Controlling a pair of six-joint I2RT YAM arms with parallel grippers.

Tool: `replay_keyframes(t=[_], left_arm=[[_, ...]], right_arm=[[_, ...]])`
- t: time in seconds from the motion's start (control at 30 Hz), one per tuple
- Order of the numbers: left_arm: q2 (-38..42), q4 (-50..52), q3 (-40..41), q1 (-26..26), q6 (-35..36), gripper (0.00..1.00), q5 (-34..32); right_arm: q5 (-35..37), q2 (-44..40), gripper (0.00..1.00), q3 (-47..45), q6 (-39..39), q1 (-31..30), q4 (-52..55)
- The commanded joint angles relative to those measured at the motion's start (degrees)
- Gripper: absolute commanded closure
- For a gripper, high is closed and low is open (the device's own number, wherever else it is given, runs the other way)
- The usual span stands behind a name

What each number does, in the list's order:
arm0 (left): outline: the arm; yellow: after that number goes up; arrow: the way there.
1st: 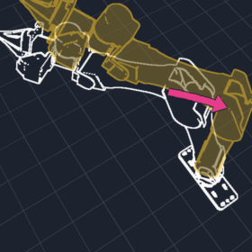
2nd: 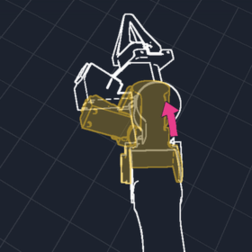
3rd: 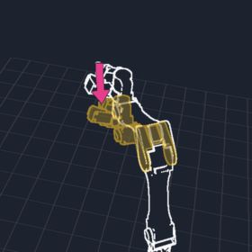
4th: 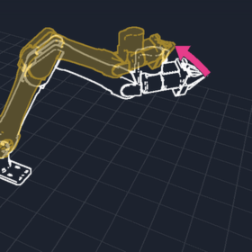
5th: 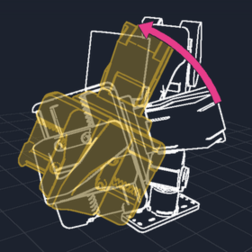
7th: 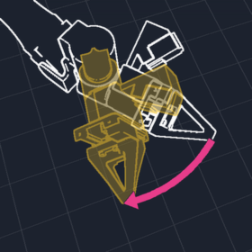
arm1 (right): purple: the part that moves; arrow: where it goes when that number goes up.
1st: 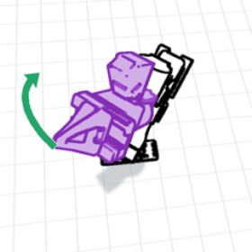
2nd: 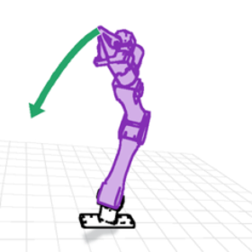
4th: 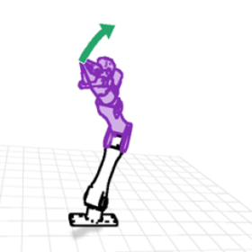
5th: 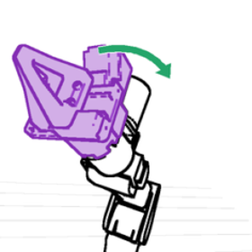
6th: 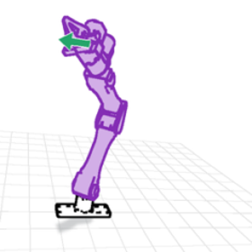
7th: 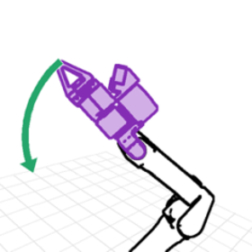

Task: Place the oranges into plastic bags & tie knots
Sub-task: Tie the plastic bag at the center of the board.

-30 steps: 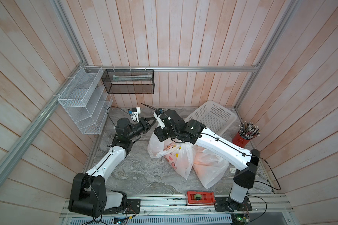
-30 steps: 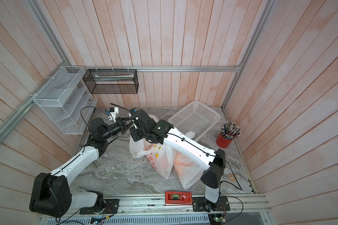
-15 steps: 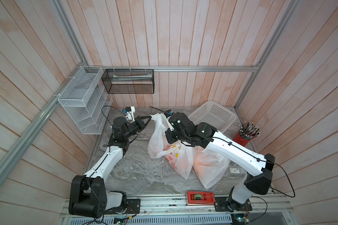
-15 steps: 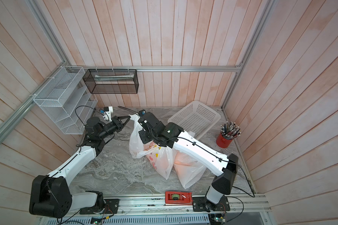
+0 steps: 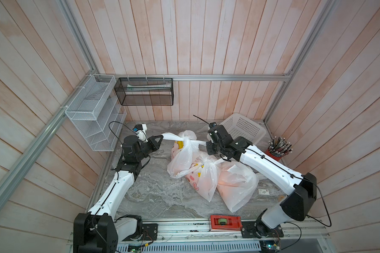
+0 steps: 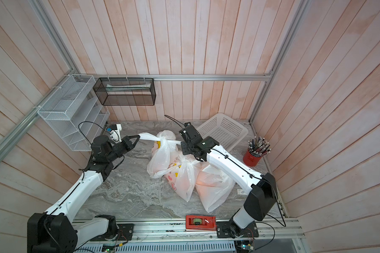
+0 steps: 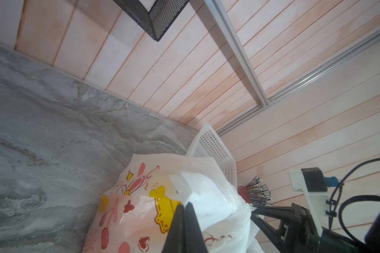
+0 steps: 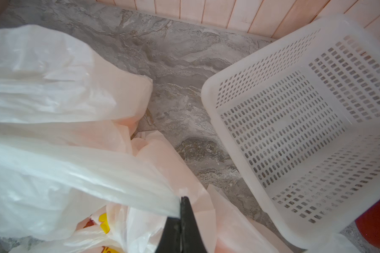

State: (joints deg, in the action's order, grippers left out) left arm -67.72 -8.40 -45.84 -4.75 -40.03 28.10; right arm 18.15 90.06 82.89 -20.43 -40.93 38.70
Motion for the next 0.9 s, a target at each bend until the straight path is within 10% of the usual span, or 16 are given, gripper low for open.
replay_keyframes(t=[0.0,0.4,0.63,0.77,0.87], left_arm=[[0.9,3.8,2.5,2.6,3.2,1.0,-7.6],[-0.5,2.1,12.2,5.1,2.4,1.0,-12.2],[2.3,-2.3,11.6,5.1,4.0,0.94,-6.2],[6.8,-0.4,9.2,5.4,6.7,0.38,-6.7],[11.3,2.9,7.3,5.7,9.4,0.18,-11.2]], right_arm=[[7.7,-0.6,1.0,-3.0,-1.4,4.1,0.9],[10.3,1.1,1.0,-9.4,0.0,8.9,-3.8],[-10.1,-7.0,0.97,-13.3,4.9,11.7,-15.3],[-22.9,-12.7,0.31,-14.5,8.3,15.9,-17.6],[-26.9,-17.6,0.02,-16.1,10.0,20.2,-18.3]])
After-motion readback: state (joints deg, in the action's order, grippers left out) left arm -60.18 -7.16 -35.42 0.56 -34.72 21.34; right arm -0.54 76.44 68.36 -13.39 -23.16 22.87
